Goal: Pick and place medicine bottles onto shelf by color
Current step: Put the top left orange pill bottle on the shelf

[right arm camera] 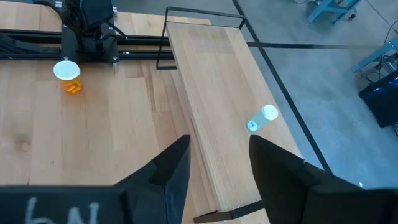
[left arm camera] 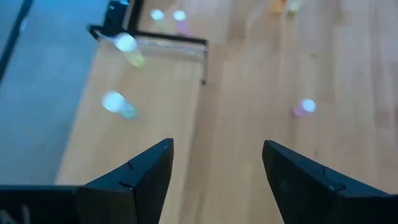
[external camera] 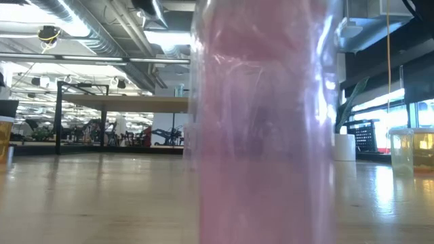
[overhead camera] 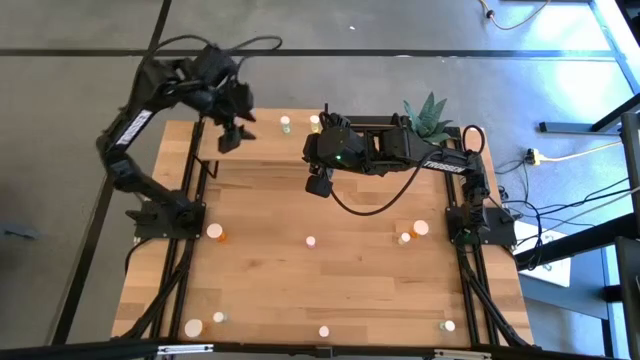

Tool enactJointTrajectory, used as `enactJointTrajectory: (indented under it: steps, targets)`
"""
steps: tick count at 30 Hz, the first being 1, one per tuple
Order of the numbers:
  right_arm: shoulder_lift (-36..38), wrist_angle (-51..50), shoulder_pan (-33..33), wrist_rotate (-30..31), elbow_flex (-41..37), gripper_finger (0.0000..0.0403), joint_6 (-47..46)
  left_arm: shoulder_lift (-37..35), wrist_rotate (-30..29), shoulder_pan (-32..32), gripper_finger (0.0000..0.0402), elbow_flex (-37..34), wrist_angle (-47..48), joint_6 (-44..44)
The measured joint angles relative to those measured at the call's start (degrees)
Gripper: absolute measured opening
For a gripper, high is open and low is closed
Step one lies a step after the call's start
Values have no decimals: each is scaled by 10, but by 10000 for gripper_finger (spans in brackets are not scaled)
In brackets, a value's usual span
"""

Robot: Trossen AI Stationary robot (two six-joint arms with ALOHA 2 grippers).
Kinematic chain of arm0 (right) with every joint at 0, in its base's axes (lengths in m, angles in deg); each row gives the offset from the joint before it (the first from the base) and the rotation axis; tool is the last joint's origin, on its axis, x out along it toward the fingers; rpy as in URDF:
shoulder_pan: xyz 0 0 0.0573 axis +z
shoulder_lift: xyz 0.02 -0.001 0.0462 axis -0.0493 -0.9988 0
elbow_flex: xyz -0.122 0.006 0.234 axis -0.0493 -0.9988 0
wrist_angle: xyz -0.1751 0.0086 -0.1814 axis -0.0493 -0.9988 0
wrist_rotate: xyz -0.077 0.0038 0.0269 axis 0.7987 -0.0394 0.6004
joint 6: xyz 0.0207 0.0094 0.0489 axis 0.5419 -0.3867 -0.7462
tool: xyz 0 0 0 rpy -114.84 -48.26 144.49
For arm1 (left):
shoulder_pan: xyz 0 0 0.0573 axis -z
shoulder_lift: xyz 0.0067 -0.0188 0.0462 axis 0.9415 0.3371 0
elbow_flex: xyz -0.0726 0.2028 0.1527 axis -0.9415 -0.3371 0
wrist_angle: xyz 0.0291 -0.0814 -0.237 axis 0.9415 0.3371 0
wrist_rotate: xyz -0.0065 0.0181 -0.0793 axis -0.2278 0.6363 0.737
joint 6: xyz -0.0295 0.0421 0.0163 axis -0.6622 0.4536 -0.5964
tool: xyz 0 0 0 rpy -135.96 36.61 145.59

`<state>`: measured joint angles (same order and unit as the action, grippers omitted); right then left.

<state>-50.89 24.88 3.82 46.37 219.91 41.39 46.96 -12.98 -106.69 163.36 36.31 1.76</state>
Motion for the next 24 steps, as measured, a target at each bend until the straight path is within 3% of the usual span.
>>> enactJointTrajectory:
  steps: [13, 24]
  targets:
    - [0, 0, 0, 0, 0, 165, -1, -159, -8, 53, 240, -211, 0, -74]
    - [0, 10, 0, -5, 0, 165, -32, -236, -5, 99, 240, -342, -34, -100]
